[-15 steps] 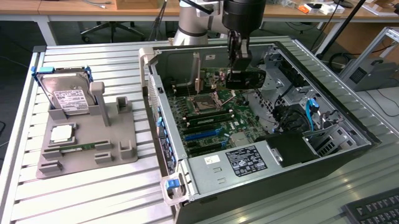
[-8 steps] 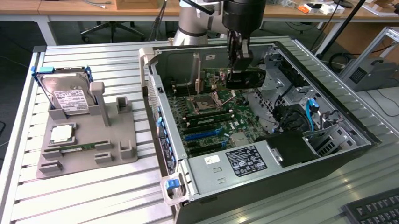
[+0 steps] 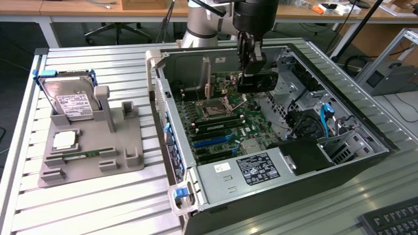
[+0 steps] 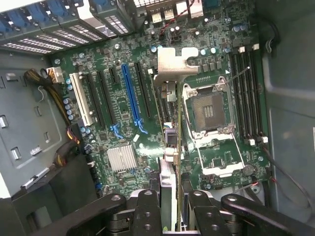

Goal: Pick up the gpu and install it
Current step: 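Insert the gpu into the slot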

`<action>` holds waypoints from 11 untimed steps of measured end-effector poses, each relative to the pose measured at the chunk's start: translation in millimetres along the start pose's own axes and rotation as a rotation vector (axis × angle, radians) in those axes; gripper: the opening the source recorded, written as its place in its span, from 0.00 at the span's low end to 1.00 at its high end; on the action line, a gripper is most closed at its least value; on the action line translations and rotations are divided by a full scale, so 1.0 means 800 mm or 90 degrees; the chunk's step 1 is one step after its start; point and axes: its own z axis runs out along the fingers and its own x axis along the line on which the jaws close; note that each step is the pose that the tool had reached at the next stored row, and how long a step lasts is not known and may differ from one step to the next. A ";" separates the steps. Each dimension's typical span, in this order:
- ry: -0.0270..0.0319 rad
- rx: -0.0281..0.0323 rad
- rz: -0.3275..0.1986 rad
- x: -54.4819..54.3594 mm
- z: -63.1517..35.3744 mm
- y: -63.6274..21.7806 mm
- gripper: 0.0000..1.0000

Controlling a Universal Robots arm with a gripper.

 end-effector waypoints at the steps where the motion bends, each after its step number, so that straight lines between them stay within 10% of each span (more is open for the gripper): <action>1: -0.0004 0.0002 -0.003 0.000 0.000 0.000 0.27; 11: -0.0067 0.0031 -0.051 0.000 0.000 0.000 0.27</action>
